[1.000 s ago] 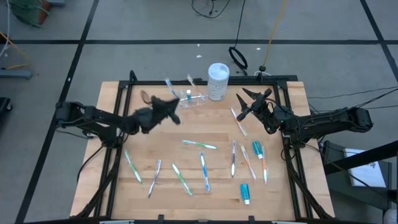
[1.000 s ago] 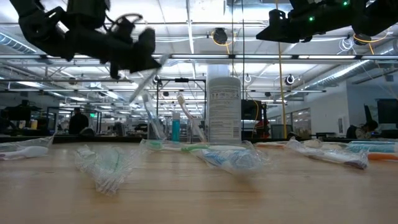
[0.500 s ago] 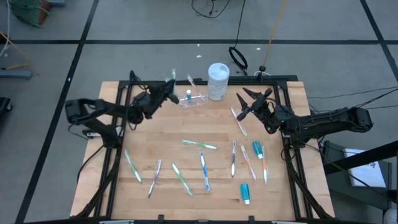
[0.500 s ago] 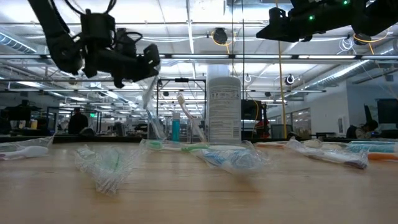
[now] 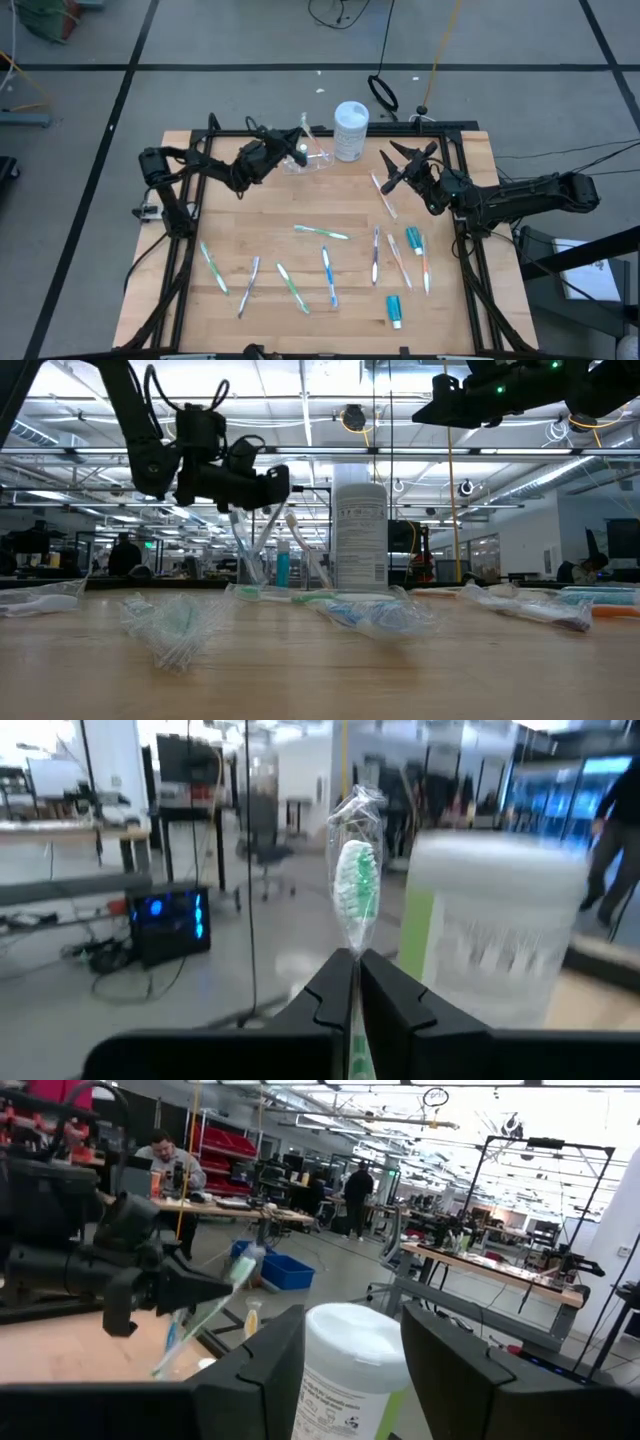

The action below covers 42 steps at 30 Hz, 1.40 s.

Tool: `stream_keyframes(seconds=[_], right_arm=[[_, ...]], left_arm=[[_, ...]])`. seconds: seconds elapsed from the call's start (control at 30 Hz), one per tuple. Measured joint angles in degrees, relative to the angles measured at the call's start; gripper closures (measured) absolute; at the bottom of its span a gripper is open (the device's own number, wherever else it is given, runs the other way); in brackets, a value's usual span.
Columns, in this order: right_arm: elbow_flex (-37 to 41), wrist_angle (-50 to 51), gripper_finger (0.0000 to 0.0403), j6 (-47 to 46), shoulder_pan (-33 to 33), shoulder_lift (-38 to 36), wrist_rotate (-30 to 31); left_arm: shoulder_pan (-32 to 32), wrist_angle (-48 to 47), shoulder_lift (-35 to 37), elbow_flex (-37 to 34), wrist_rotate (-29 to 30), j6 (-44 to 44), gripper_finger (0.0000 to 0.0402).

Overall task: Pick & Place toothbrushing station
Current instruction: Put the green toothbrush into the transparent organizer

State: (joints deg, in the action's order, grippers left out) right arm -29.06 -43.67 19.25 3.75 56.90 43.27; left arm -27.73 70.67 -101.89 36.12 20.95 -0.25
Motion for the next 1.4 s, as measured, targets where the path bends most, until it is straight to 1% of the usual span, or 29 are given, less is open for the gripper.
stream_keyframes(seconds=[0.17,0.3,0.4,0.53,0.67,0.77,0.83,0.9,1.0,1.13,1.3,1.4], right_arm=[[0.0,0.64,0.0245,-0.1,0.0,0.0,0.02],[-0.01,1.06,0.0245,-0.18,-0.02,0.0,0.02],[0.0,2.38,0.0245,-1.01,-0.02,0.0,0.0],[0.0,2.6,0.0245,-1.22,-0.04,0.0,0.0],[0.0,2.78,0.0245,-1.22,-0.04,0.02,0.02],[0.0,2.83,0.0245,-1.22,-0.04,0.0,0.0],[0.0,2.86,0.0245,-1.24,-0.04,0.0,0.01],[0.0,3.6,0.0245,-1.63,-0.04,0.0,0.0],[0.0,3.67,0.0245,-2.71,-0.04,0.02,0.0],[0.0,3.67,0.0245,-2.73,-0.04,0.02,0.0],[0.0,3.65,0.0245,-2.73,-0.04,0.02,0.0],[0.0,3.66,0.0245,-2.74,-0.04,0.02,0.0]], left_arm=[[0.28,-2.74,-0.22,0.0,0.06,-0.26,0.0398],[0.93,-3.11,-0.19,0.0,0.53,1.98,0.0387],[1.86,-3.23,-0.19,0.0,4.32,3.93,0.0383],[3.89,-3.22,0.47,0.0,11.15,7.87,0.0393],[6.32,-3.25,1.61,0.0,15.95,9.86,0.0398],[7.9,-3.82,2.46,0.0,18.99,13.6,0.0387],[8.72,-5.87,3.21,0.0,21.38,17.43,0.0377],[9.44,-8.14,3.86,0.0,24.17,18.82,0.0369],[10.23,-10.34,4.36,-0.02,26.92,16.23,0.0356],[10.56,-14.16,4.35,-0.02,27.58,14.51,0.0334],[10.5,-23.8,4.35,-0.02,28.53,8.15,0.0303],[10.4,-27.85,4.33,-0.02,28.52,4.84,0.0287]])
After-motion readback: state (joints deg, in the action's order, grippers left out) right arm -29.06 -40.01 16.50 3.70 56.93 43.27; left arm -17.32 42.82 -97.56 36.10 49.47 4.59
